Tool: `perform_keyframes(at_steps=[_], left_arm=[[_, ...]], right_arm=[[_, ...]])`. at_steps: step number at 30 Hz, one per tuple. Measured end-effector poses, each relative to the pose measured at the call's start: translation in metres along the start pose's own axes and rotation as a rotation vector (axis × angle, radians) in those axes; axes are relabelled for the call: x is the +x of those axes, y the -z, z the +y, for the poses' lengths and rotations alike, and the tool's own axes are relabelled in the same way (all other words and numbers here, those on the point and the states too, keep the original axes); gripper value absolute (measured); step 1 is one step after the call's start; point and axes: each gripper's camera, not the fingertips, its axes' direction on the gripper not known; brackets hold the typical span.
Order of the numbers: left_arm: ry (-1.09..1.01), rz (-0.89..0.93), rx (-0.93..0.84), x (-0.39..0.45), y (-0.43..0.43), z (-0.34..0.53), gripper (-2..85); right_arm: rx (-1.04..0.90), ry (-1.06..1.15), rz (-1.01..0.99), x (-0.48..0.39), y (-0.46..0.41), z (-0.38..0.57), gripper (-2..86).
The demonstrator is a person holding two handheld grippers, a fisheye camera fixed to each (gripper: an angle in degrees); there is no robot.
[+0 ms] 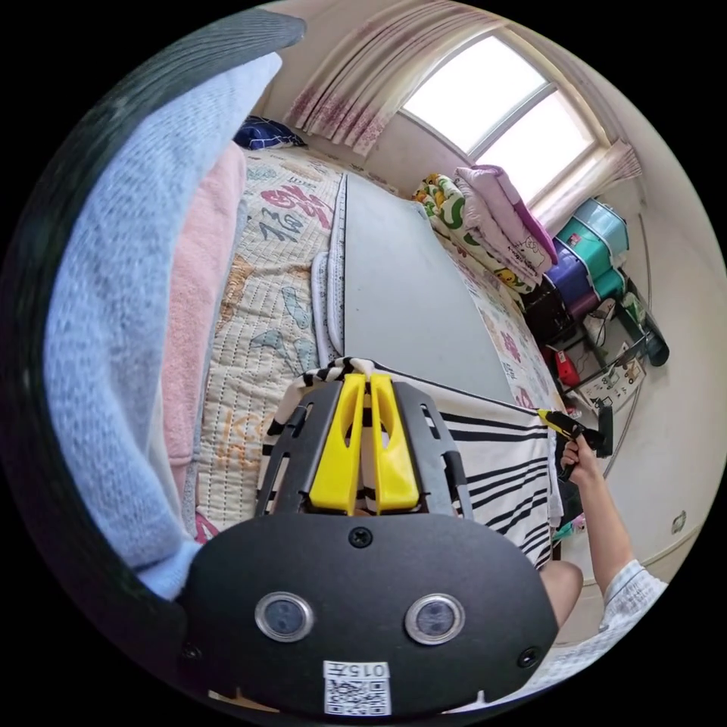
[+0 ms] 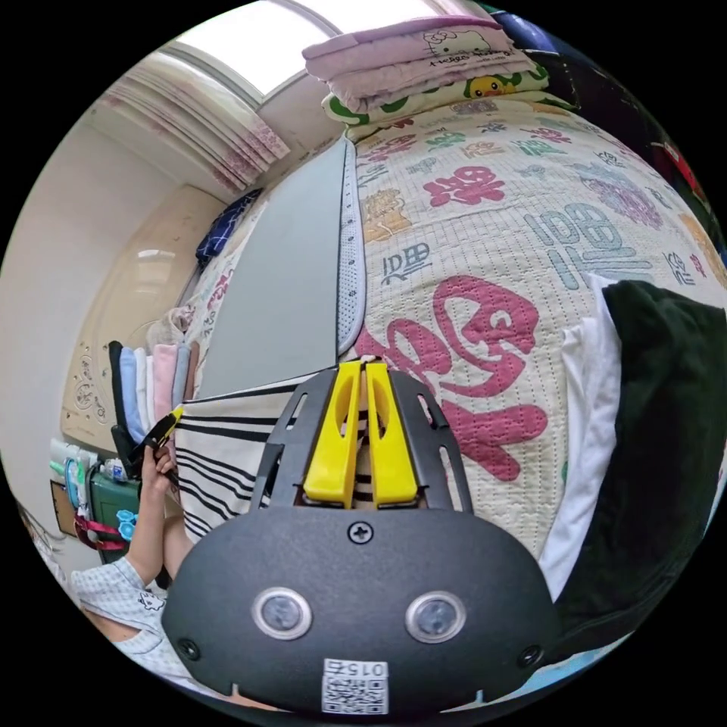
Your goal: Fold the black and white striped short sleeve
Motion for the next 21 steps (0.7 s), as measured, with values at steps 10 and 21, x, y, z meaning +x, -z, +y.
perform_keyframes(at_steps=[10,21], left_arm=[[-0.028,-0.062,-0.045,0.001,0.004,-0.019,1.5],[-0.01,-0.058,-0.056,0.012,0.027,-0.045,1.2]], right_arm=[[0.031,0.173,0.399,0.033,-0.013,0.222,0.6],[-0.092,0.895,-0.205,-0.18,-0.036,0.595,6.1]])
